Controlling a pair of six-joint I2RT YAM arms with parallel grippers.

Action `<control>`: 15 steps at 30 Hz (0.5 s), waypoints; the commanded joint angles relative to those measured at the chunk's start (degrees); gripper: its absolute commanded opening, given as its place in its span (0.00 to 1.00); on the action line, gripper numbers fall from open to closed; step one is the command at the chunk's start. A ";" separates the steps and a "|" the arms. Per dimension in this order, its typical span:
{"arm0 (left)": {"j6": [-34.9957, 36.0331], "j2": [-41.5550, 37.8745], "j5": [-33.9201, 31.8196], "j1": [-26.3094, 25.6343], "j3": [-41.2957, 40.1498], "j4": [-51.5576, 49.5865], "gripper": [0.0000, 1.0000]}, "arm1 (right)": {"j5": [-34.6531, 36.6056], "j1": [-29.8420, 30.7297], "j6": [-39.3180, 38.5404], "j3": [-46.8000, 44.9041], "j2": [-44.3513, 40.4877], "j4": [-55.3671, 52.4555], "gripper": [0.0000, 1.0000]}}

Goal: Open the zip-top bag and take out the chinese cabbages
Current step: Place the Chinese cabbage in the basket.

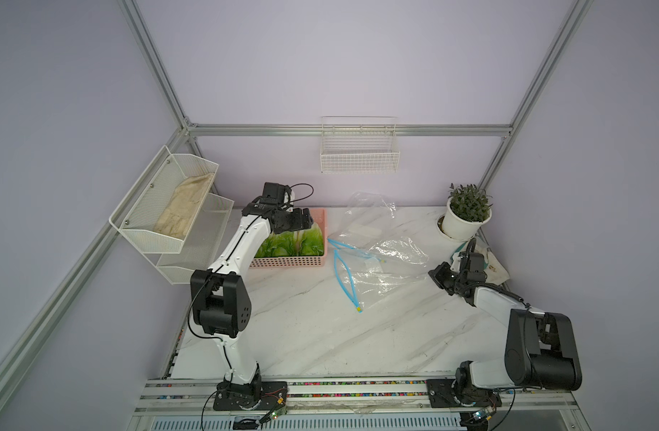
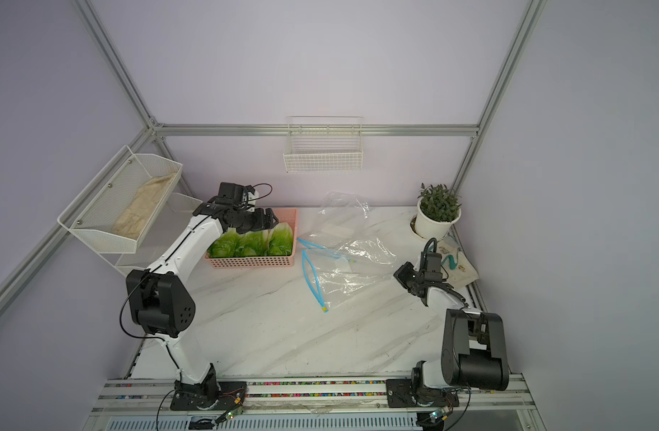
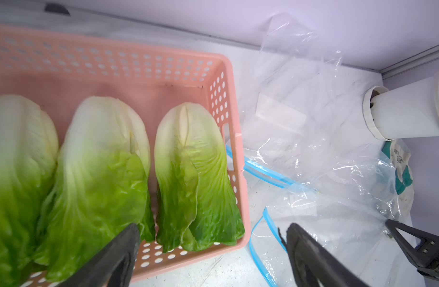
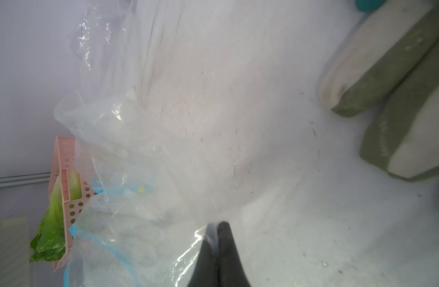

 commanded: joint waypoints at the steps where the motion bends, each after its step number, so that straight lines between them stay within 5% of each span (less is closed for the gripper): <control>1: 0.13 -2.62 -0.69 0.28 -1.89 2.86 0.81 | -1.48 -0.30 -0.71 1.81 -1.11 -0.50 0.00; 5: -0.34 -4.98 -1.06 -0.16 -4.73 5.15 0.80 | -2.58 0.42 -2.47 4.62 0.69 -0.44 0.00; 15: -0.51 -26.82 -12.95 -4.73 -29.19 21.12 0.92 | 3.00 4.97 -7.03 24.25 18.83 -2.17 0.00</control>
